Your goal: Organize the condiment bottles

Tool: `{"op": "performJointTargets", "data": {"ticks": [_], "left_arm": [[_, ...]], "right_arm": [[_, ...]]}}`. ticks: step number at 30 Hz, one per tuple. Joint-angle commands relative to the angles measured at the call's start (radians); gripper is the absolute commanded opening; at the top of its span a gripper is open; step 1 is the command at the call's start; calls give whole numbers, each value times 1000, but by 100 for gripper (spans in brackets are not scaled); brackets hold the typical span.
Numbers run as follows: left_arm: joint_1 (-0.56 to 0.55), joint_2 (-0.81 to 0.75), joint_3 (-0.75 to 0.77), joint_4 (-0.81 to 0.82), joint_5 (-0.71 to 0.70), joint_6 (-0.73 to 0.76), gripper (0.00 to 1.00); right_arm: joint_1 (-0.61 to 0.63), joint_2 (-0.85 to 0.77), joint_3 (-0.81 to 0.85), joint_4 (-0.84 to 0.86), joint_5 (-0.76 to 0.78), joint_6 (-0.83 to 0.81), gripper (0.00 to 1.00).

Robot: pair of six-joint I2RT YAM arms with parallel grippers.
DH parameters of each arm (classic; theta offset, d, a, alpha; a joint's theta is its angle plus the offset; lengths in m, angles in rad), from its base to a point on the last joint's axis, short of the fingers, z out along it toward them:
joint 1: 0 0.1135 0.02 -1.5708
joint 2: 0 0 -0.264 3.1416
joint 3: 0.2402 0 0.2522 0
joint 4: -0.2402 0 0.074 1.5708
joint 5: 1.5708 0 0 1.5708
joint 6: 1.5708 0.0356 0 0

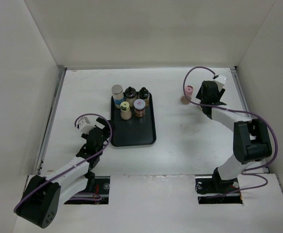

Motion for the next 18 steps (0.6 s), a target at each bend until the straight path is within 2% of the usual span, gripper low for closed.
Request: {"op": "performJointTargets", "data": {"ticks": [1, 4, 6, 12, 15, 18], "left_arm": [[7, -7, 6, 54, 6, 3, 100], [7, -19, 3, 51, 6, 6, 100], [11, -30, 0, 48, 6, 6, 100], [13, -16, 3, 48, 9, 2, 100], [13, -21, 1, 46, 0, -3, 100], [53, -48, -19, 32, 9, -29, 100]], "right_arm": [[-1, -19, 3, 122, 11, 6, 63], [26, -87, -41, 138, 29, 3, 59], [86, -158, -81, 135, 60, -5, 58], [360, -355, -178, 66, 94, 17, 58], [518, -360, -150, 54, 88, 21, 58], [659, -286, -65, 76, 62, 18, 59]]}}
